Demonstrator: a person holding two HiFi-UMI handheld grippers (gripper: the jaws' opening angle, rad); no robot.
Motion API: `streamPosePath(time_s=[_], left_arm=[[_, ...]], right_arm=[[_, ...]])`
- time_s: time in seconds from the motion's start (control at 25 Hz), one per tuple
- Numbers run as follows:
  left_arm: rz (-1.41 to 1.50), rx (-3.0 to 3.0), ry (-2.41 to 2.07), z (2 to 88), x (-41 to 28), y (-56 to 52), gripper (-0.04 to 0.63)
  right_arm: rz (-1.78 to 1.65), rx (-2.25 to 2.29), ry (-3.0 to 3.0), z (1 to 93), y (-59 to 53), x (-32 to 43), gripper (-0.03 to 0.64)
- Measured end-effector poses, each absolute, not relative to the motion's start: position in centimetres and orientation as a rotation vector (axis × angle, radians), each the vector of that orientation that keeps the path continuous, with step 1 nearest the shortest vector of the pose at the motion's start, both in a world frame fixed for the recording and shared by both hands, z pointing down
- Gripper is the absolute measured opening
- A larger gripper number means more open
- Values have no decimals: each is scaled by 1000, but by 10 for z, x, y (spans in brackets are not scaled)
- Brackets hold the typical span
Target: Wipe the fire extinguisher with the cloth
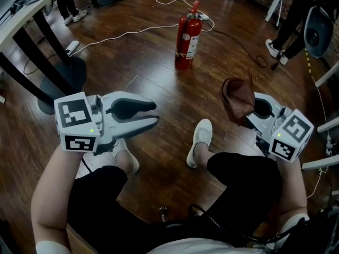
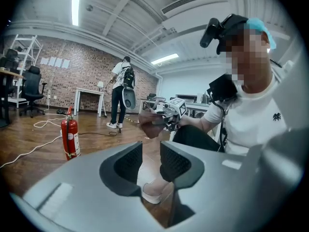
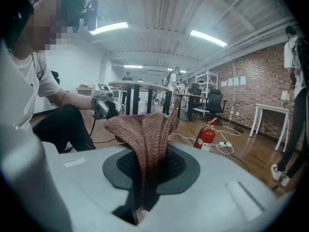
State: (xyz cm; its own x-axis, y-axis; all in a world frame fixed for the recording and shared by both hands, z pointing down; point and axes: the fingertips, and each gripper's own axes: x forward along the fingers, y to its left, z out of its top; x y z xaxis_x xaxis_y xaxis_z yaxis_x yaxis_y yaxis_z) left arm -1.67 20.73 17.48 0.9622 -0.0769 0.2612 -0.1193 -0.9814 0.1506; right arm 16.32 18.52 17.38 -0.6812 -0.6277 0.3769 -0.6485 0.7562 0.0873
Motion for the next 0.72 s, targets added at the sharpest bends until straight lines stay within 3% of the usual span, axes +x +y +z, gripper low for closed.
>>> streamPosePath(time_s=[0.72], left_arm=[[380,2964,-158,176,4,246,115]], right_arm=[[18,927,-2572,180,226,160,64]])
